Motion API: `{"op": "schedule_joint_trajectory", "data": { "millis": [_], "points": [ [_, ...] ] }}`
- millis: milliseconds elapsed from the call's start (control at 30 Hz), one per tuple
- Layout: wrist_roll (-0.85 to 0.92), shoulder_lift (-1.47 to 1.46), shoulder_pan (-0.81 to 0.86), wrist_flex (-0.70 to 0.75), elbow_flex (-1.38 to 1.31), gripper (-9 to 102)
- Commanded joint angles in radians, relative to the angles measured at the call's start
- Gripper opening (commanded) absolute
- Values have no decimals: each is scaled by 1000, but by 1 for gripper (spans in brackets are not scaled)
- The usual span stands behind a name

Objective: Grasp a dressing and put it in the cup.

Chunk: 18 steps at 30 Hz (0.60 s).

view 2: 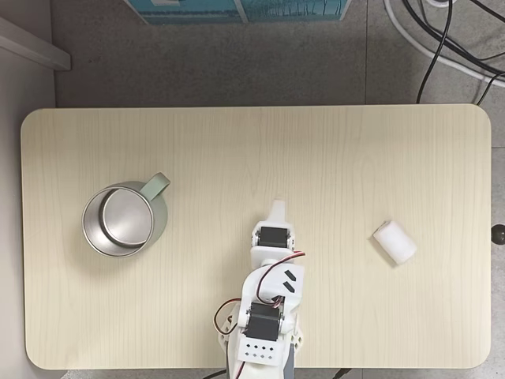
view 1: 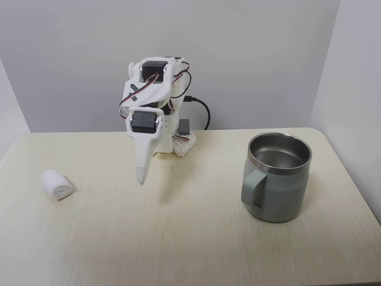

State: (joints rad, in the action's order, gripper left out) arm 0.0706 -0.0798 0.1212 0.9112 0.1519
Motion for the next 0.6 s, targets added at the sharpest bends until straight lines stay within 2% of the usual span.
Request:
{"op": "schedule_joint_trajectory", "data": {
  "millis": [0,167,367,567],
  "points": [
    [-9,-5,0,-9,5,0],
    [-15,-5,34,25,75,0],
    [-15,18,83,212,400,0],
    [-20,359,216,405,816,4]
  ]
}}
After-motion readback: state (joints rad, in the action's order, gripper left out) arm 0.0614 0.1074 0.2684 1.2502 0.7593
